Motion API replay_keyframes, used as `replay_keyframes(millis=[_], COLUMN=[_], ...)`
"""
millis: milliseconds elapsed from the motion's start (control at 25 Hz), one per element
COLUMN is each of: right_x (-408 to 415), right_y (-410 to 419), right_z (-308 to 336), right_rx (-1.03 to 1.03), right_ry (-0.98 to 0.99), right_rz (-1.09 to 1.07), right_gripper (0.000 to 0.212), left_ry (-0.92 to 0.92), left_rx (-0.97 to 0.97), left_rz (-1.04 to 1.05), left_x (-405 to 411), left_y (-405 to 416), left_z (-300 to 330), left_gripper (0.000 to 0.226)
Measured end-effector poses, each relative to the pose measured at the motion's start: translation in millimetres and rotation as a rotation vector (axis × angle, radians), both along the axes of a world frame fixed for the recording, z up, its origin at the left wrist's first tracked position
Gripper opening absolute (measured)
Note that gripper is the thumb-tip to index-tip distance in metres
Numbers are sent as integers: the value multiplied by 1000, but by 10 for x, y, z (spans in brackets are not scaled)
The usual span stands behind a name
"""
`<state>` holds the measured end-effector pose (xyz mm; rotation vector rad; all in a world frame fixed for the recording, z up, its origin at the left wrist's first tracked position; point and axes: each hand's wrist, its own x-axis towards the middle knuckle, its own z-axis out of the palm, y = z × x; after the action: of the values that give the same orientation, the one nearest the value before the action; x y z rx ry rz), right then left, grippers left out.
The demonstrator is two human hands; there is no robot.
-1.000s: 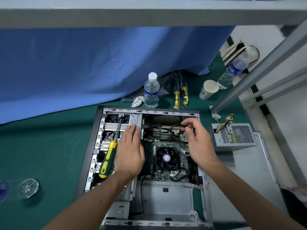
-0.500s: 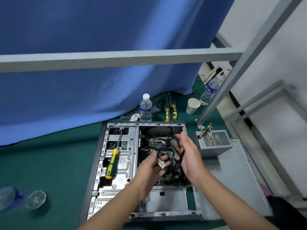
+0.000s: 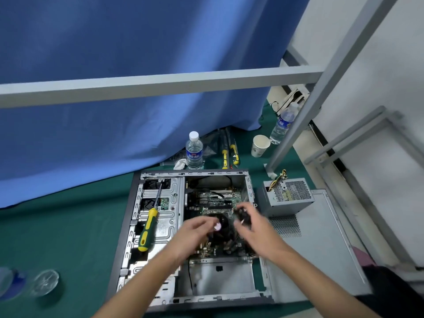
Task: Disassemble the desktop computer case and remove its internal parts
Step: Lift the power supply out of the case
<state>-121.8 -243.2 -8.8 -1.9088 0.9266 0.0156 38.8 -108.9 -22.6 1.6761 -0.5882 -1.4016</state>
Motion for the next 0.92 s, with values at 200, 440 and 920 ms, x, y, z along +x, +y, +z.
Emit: replay_keyframes(millis=[200, 440, 920], right_x=[272, 665, 752], right_y=[-965, -1863, -1859], right_z=[51, -42, -231], right_rx=[-63, -303, -239], right_ry=[6, 59, -564], right_rz=[-231, -269, -804], right_gripper=[50, 49, 18], left_ry=[-969, -1098, -1135], left_rx=[293, 589, 743], left_rz=[-316, -614, -739], left_x=[582, 1007, 933], left_y=[-203, -599, -723], left_z=[-260, -433, -413], left_gripper=[89, 143, 143])
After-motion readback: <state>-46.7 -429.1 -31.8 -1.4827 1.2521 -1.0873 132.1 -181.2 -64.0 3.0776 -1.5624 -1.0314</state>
